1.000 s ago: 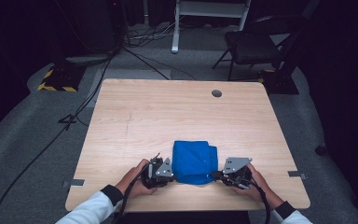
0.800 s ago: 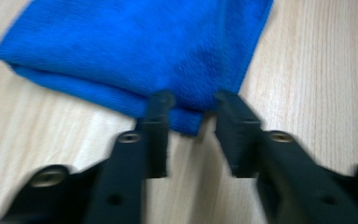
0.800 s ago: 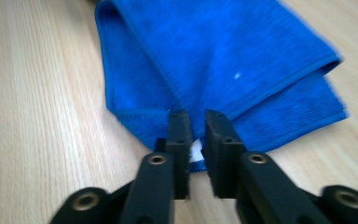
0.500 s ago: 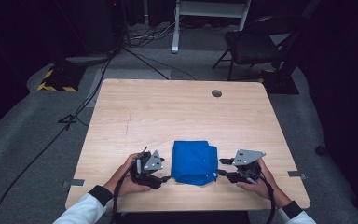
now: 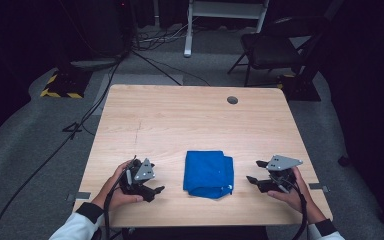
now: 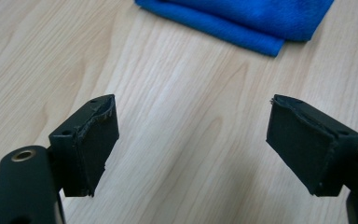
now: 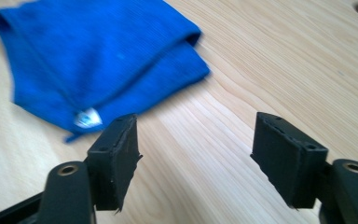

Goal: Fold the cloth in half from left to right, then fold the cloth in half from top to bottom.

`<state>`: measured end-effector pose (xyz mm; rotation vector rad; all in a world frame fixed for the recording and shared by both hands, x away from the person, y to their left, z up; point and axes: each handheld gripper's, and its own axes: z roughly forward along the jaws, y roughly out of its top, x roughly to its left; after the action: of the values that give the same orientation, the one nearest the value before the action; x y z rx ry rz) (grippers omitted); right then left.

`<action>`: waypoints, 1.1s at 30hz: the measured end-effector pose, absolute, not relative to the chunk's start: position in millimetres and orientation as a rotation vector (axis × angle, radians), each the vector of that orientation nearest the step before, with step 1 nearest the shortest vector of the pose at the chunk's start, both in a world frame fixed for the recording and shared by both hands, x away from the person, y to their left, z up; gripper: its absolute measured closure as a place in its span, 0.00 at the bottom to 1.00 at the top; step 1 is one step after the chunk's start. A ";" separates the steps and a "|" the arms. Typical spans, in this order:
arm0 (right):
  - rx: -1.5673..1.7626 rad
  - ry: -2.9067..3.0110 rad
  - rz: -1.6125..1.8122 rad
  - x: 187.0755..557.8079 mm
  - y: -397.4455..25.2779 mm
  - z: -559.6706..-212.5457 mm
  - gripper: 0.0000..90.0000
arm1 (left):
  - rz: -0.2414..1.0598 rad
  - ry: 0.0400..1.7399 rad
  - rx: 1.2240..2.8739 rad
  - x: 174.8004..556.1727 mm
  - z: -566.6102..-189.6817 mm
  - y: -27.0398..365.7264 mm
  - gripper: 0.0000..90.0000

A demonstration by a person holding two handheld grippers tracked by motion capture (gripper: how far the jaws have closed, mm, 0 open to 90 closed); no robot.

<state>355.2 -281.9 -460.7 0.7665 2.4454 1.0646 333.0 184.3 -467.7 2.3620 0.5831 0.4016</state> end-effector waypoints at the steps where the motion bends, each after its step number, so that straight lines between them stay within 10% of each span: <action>1: 0.787 2.443 1.058 355.8 -286.6 -462.2 0.33 | 0.403 0.593 2.356 333.4 -468.6 188.1 0.19; 33: 1.170 2.296 1.018 341.4 -373.1 -502.0 0.30 | 0.311 0.851 2.260 333.8 -501.9 266.2 0.23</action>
<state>341.4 -373.1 -502.0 1.1702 2.2964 1.0179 333.8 266.2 -501.9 2.2599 0.8512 0.3106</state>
